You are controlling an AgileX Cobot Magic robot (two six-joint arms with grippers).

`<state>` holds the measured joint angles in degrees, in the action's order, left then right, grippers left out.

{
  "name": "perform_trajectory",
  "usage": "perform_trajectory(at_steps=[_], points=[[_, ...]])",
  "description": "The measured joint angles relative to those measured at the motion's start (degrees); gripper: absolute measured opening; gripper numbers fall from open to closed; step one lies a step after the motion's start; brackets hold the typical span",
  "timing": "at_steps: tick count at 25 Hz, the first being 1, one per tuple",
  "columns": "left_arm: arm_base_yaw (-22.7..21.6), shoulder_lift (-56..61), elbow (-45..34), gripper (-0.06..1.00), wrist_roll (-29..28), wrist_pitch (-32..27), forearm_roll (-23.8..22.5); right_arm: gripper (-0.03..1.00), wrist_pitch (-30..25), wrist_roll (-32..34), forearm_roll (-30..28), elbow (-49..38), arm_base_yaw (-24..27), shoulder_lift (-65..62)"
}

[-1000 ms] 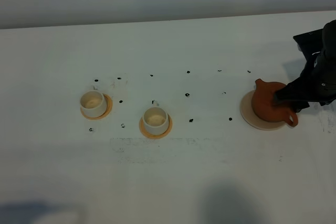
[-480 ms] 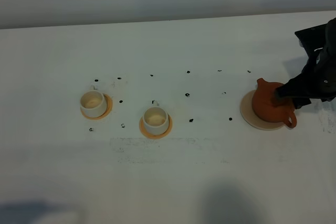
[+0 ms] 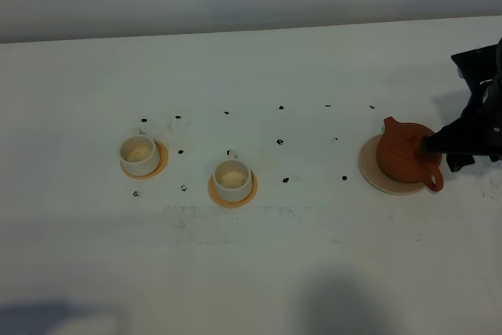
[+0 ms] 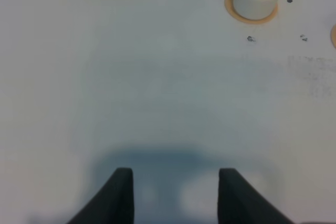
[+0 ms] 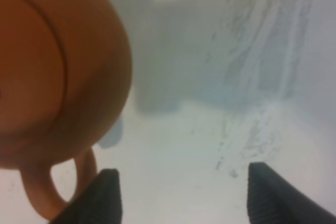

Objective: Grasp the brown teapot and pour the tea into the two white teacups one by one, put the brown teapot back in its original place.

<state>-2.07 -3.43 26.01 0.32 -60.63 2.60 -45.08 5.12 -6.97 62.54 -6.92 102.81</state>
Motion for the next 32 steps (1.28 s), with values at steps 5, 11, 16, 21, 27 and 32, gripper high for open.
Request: perform_trajectory(at_steps=[5, 11, 16, 21, 27, 32], points=[[0.0, 0.0, 0.0, 0.38, -0.3, 0.0, 0.0, 0.53, 1.9, 0.1, 0.8, -1.7, -0.1, 0.0], [0.0, 0.0, 0.0, 0.38, -0.3, 0.0, 0.0, 0.53, 2.3, 0.0, 1.5, -1.7, -1.1, 0.0], [0.0, 0.0, 0.0, 0.38, 0.0, 0.0, 0.0, 0.53, 2.2, -1.2, 2.7, -1.7, -1.9, 0.0], [0.0, 0.0, 0.0, 0.38, -0.3, 0.0, 0.0, 0.53, 2.2, -1.3, 3.2, -1.7, -1.9, -0.1], [0.0, 0.0, 0.0, 0.38, 0.0, 0.0, 0.0, 0.53, 1.7, -2.3, 3.5, -1.7, -1.5, -1.0], [0.0, 0.0, 0.0, 0.38, 0.0, 0.0, 0.0, 0.53, 0.7, -2.6, 2.4, -1.7, 0.6, -2.0]])
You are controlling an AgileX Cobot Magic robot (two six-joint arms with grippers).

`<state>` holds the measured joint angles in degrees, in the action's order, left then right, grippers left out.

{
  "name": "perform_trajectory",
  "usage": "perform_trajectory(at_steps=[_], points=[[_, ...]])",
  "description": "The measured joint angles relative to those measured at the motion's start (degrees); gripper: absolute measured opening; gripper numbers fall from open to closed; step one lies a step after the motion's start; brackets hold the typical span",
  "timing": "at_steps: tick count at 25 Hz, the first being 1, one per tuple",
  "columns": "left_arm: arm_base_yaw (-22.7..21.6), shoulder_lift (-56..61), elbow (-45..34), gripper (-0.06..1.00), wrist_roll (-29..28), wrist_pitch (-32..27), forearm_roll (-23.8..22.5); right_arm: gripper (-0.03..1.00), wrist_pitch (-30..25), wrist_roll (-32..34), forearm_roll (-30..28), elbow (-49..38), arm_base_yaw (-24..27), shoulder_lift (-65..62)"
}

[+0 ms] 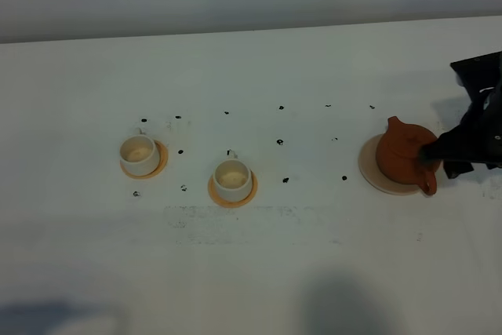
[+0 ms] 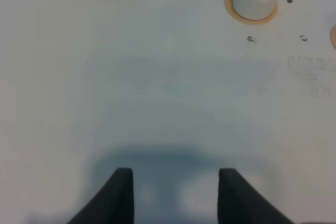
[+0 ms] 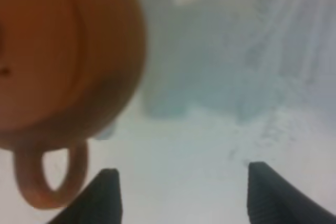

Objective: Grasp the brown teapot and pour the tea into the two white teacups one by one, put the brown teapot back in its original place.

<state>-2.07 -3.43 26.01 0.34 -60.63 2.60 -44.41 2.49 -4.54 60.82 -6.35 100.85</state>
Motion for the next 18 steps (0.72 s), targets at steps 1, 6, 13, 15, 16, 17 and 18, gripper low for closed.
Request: perform_trajectory(at_steps=[1, 6, 13, 15, 16, 17, 18], points=[[0.0, 0.0, 0.0, 0.38, 0.0, 0.0, 0.0, 0.53, 0.0, 0.1, -0.4, 0.0, 0.1, -1.0], [0.0, 0.0, 0.0, 0.38, 0.0, 0.0, 0.0, 0.53, 0.6, 1.1, -0.6, -0.5, -0.7, -6.5], [0.0, 0.0, 0.0, 0.38, 0.1, 0.0, 0.0, 0.53, 3.2, 0.7, 2.0, -3.7, -5.4, -8.1], [0.0, 0.0, 0.0, 0.38, 0.1, 0.0, 0.0, 0.53, 3.3, 0.7, 2.3, -3.7, -5.9, -8.1], [0.0, 0.0, 0.0, 0.38, 0.1, 0.0, 0.0, 0.53, 3.4, 0.6, 2.4, -3.7, -6.0, -8.1], [0.0, 0.0, 0.0, 0.38, 0.1, 0.0, 0.0, 0.53, 3.4, 0.5, 2.6, -3.7, -6.0, -8.1], [0.0, 0.0, 0.0, 0.38, 0.1, 0.0, 0.0, 0.53, 3.5, 0.5, 2.8, -3.8, -6.0, -8.1]])
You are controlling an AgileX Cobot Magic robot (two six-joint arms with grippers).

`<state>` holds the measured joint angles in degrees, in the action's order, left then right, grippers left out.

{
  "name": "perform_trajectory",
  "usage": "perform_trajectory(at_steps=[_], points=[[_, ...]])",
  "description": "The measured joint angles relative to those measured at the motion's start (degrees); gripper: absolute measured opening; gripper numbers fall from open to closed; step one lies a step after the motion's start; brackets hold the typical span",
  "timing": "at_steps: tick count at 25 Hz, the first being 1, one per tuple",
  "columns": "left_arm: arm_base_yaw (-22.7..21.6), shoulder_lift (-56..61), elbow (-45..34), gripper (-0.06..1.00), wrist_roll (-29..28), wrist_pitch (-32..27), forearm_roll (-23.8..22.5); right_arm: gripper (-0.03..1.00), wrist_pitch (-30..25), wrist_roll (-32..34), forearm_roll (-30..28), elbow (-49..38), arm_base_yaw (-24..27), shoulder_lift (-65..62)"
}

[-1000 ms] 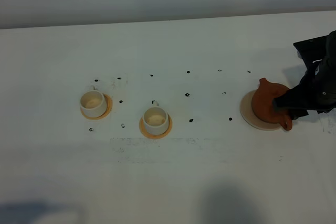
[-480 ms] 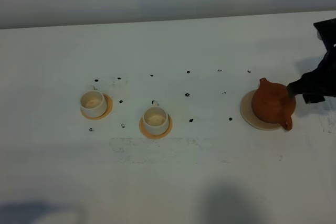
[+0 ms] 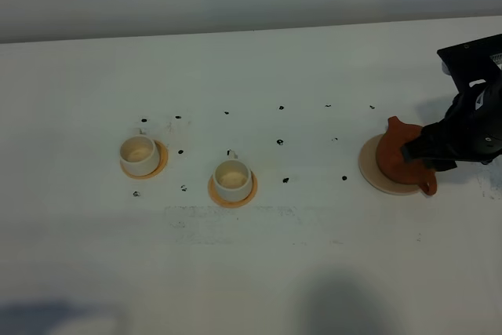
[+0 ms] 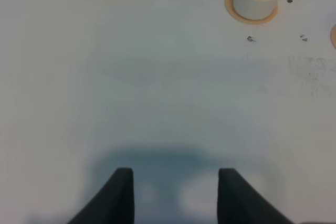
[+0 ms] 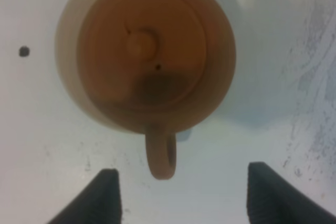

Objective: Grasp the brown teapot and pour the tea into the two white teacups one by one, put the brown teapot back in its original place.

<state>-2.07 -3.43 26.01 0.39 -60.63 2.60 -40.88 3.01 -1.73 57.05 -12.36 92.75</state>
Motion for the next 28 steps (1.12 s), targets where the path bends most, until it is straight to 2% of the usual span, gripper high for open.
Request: perform_trajectory(at_steps=[16, 28], points=[[0.0, 0.0, 0.0, 0.38, 0.0, 0.0, 0.0, 0.53, 0.4, 0.0, 0.7, 0.0, 0.0, 5.1], [0.0, 0.0, 0.0, 0.38, -0.4, 0.0, 0.0, 0.53, 3.1, 0.0, 0.6, 0.0, 0.0, 6.6]])
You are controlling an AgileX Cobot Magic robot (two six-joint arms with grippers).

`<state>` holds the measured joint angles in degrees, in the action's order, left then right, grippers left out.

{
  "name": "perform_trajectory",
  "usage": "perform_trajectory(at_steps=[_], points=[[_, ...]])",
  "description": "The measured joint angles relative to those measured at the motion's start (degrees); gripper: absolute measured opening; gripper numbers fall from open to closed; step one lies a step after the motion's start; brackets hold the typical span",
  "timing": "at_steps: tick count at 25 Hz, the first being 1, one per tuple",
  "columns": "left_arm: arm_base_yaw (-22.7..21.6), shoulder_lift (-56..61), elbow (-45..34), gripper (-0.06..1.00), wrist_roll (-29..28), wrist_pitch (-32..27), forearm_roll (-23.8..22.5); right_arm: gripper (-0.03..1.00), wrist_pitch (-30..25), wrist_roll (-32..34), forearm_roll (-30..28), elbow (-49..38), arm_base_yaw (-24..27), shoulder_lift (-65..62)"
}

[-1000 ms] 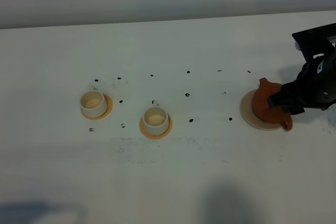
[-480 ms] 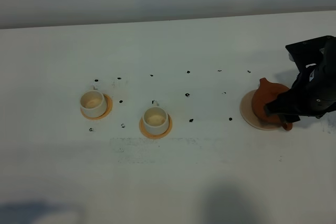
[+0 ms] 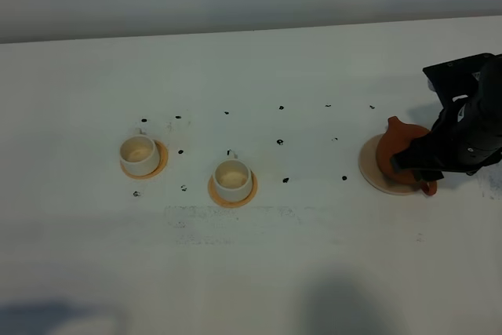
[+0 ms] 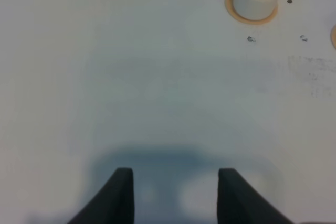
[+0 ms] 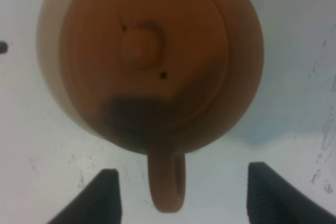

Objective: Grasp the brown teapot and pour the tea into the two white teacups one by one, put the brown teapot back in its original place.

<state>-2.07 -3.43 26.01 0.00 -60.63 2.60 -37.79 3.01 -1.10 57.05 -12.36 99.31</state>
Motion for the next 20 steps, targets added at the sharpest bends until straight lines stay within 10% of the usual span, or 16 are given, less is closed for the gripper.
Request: perform_trajectory(at_steps=[20], points=[[0.0, 0.0, 0.0, 0.38, 0.0, 0.0, 0.0, 0.53, 1.3, -0.1, -0.3, 0.0, 0.0, 1.3]])
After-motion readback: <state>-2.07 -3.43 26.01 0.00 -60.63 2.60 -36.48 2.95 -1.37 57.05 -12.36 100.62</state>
